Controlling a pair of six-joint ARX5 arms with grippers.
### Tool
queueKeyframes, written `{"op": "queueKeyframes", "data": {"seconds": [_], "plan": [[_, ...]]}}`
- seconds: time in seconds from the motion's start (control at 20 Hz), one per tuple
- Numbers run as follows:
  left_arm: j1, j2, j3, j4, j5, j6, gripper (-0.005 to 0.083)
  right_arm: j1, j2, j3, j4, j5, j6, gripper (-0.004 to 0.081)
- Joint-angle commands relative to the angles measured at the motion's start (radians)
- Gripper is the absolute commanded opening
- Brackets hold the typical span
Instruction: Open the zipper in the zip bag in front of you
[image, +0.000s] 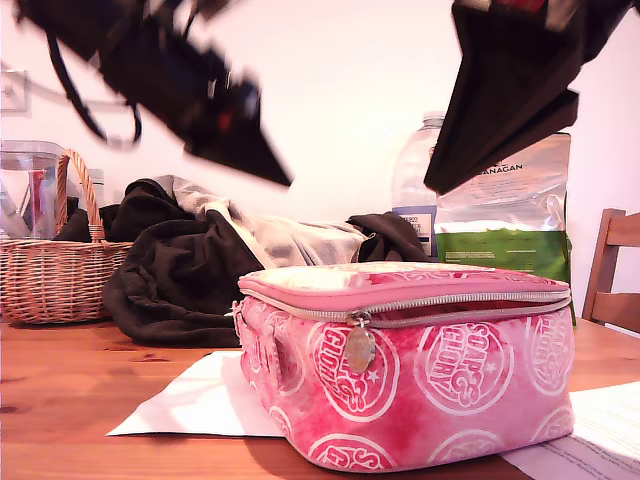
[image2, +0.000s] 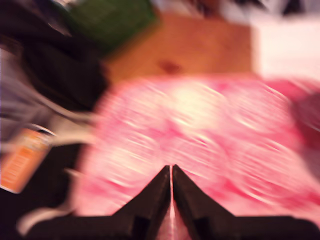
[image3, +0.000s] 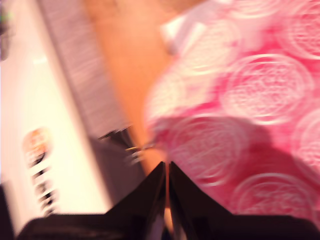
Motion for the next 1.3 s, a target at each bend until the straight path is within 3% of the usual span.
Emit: {"op": "queueKeyframes", "data": {"seconds": [0.0, 0.1, 0.35, 0.55, 0.75, 0.95, 1.25], "plan": [[0.000, 0.064, -0.008, 0.064, 0.012, 0.031, -0.0020, 0.002, 0.013, -0.013, 0.030, 0.034, 0.042, -0.0013], [0.023, 0.114, 0.003, 0.122, 0.026, 0.039, -0.0021, 0.001, 0.027, -0.014, 0.056, 0.068, 0.105, -0.0013], [0.086, 0.209, 0.083, 0.100, 0.048, 0.039, -0.0021, -0.003, 0.077, -0.035, 0.060, 0.171, 0.175, -0.0013], [0.100, 0.235, 0.113, -0.027, 0.079, 0.039, -0.0021, -0.031, 0.142, -0.064, 0.062, 0.198, 0.161, -0.0013], [0.082, 0.284, 0.113, -0.055, 0.137, 0.039, -0.0021, -0.045, 0.186, -0.066, 0.070, 0.202, 0.129, -0.0013], [0.064, 0.332, 0.113, -0.087, 0.069, 0.039, -0.0021, -0.045, 0.187, -0.066, 0.055, 0.203, 0.101, -0.0013], [0.064, 0.341, 0.113, -0.264, 0.036, 0.039, -0.0021, -0.091, 0.187, -0.066, 0.056, 0.260, 0.058, -0.0013]]}}
